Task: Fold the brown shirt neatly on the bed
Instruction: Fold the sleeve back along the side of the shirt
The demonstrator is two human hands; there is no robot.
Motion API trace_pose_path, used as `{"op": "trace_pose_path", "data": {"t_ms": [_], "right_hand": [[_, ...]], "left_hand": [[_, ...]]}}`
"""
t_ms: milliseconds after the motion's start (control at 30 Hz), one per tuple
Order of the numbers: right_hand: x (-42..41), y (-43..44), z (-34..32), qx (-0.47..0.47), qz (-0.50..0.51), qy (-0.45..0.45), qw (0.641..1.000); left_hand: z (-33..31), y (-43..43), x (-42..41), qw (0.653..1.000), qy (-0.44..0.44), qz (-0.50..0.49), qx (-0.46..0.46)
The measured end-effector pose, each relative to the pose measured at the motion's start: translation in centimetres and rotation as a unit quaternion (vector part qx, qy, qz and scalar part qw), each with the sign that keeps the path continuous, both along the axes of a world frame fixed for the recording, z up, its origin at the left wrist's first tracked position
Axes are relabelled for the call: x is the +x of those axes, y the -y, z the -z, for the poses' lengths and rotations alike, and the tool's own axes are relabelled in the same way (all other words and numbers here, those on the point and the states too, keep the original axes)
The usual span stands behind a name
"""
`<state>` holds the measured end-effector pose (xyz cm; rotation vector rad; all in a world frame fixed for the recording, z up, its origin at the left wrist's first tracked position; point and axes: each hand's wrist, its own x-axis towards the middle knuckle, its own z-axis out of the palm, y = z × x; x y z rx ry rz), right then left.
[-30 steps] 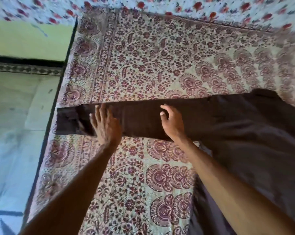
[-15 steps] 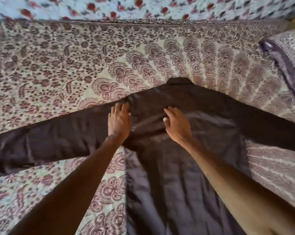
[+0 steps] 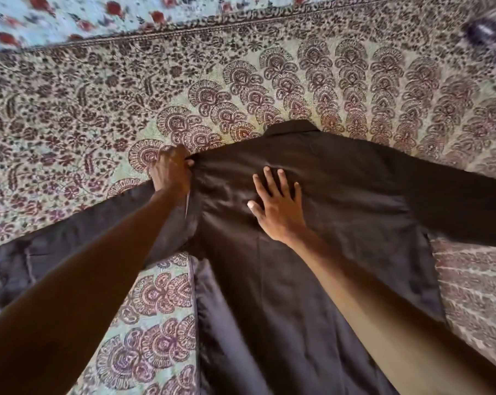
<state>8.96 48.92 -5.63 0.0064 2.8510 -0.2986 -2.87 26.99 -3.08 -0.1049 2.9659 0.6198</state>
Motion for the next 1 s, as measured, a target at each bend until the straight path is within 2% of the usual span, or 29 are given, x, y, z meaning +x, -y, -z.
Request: {"op": "trace_pose_path", "data": {"t_ms": [133, 233, 400, 500, 567, 633, 667, 767, 800, 867, 933, 1000], "right_hand": [[0.5, -0.1, 0.9, -0.001, 0.004, -0.032, 0.999], [0.6, -0.2, 1.2, -0.001, -0.001, -0.032, 0.999], [0.2, 1.7, 0.1, 0.028, 0.046, -0.022, 0.998], [-0.8, 4.6, -1.7, 0.016, 0.050, -0.112, 0.992], [-2.3, 6.8, -2.3, -0.074, 0.020, -0.151, 0.986], [-4.4, 9.0, -2.6, -0.146, -0.017, -0.108, 0.983], [-5.5, 10.1, -2.7, -0.150, -0.040, -0.081, 0.985], [-8.2, 12.3, -3.2, -0.086, -0.105, -0.026, 0.990], [-8.8, 12.5, -3.2, -0.077, -0.114, -0.016, 0.990], [-9.9, 12.6, -3.4, -0.091, -0.112, -0.010, 0.989], [-10.7, 12.1, -3.8, -0.125, -0.087, -0.012, 0.988], [-11.1, 11.4, -4.6, -0.138, -0.085, -0.011, 0.987]], "left_hand": [[0.8, -0.1, 1.2, 0.999, -0.019, 0.014, -0.025], [1.1, 0.6, 3.9, 0.995, -0.077, 0.019, -0.069], [3.2, 4.2, 10.6, 0.986, -0.098, 0.101, -0.092], [2.5, 5.3, 13.9, 0.992, -0.104, 0.006, -0.064], [1.7, 5.9, 15.9, 0.993, -0.101, -0.041, -0.036], [1.0, 6.3, 18.3, 0.997, -0.073, -0.028, 0.022], [0.7, 6.4, 19.7, 0.998, -0.045, -0.024, 0.042], [-0.3, 5.6, 22.8, 0.999, 0.036, -0.030, 0.001], [-0.3, 5.0, 23.3, 0.998, 0.053, -0.043, 0.004], [-0.2, 3.9, 23.5, 0.991, 0.076, -0.082, 0.074], [0.1, 2.9, 23.0, 0.971, 0.111, -0.145, 0.152], [0.1, 2.1, 22.7, 0.953, 0.121, -0.205, 0.185]]}}
